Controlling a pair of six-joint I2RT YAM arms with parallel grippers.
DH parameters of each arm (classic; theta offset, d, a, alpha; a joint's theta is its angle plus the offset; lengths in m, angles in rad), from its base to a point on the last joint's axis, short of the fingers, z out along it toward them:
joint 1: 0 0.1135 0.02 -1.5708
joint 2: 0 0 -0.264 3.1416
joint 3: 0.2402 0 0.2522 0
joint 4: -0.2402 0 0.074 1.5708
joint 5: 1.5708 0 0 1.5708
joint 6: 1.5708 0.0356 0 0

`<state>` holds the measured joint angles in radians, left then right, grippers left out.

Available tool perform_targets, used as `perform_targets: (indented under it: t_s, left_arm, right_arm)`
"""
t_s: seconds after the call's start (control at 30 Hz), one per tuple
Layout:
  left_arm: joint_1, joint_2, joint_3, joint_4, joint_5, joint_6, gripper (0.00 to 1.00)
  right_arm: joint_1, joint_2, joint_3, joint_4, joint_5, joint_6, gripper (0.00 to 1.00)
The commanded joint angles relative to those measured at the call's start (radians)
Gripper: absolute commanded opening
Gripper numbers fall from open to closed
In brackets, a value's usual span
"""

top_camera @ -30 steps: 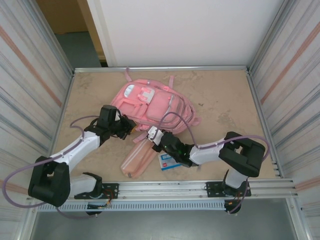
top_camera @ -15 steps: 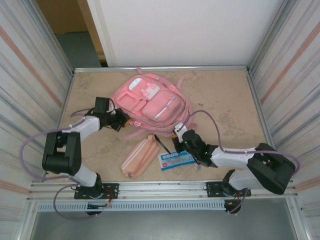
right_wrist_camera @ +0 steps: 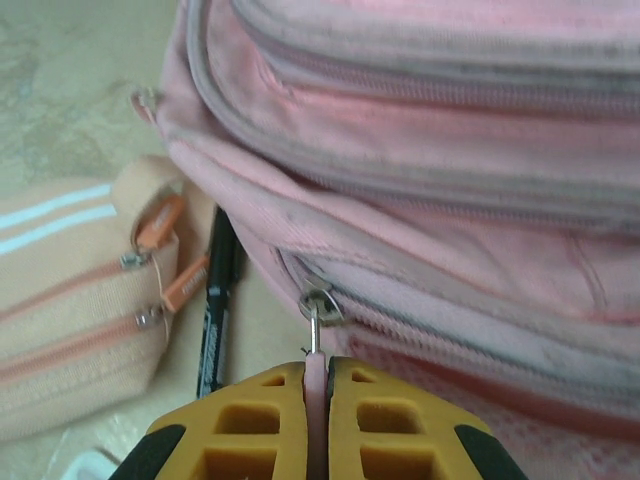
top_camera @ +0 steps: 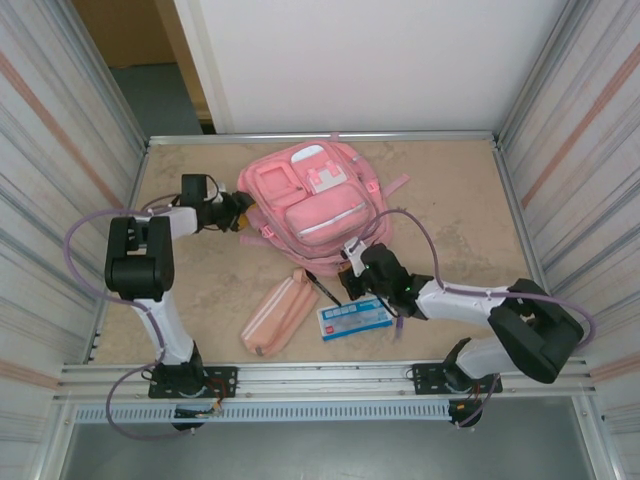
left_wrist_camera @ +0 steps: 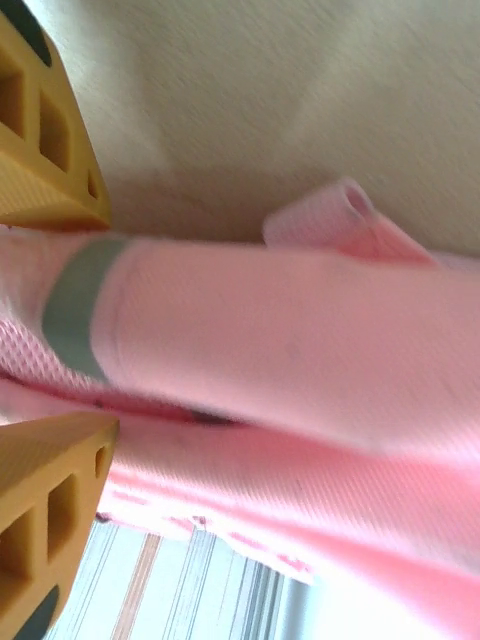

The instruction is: Pack the student bag

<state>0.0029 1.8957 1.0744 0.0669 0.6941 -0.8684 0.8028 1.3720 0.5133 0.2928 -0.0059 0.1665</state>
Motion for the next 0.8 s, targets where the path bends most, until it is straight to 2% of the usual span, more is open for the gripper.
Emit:
perform_targets:
  t_s: [0.0,0.1,0.17,0.23,0.33,0.43,0.57,0.77]
  left_arm:
    - [-0.016,-0.094,-0.025,0.01,-0.027,0.005,0.52]
    - [-0.09,-0.259,-0.086,-0.188,-0.153,0.055,0.55]
    - [-0.173,-0.366,-0.098,-0.365,-0.257,0.096,0.57]
    - [-0.262,-0.438,-0.128,-0.436,-0.36,0.099,0.6]
    - [-0.352,-0.489,-0.207,-0.406,-0.432,0.004,0.62]
    - [-0.395,-0.463,-0.26,-0.311,-0.413,-0.066,0.62]
    - [-0.421,-0.401,-0.276,-0.22,-0.426,-0.108,0.6]
    - [-0.432,-0.323,-0.215,-0.2,-0.483,-0.114,0.6]
  right_arm:
    - [-0.02,0.041,0.069,-0.02,-0.053,-0.021,0.0]
    - [-0.037,0.049,0.097,-0.035,-0.065,-0.016,0.0]
    - [-0.046,0.055,0.1,-0.013,-0.093,-0.015,0.0]
    - [-0.05,0.068,0.119,-0.017,-0.114,-0.027,0.0]
    - [-0.049,0.084,0.146,-0.039,-0.136,-0.033,0.0]
    - [-0.047,0.097,0.157,-0.024,-0.154,-0.033,0.0]
    - [-0.039,0.103,0.194,-0.065,-0.143,-0.034,0.0]
    - [-0.017,0.1,0.241,-0.092,-0.178,-0.059,0.0]
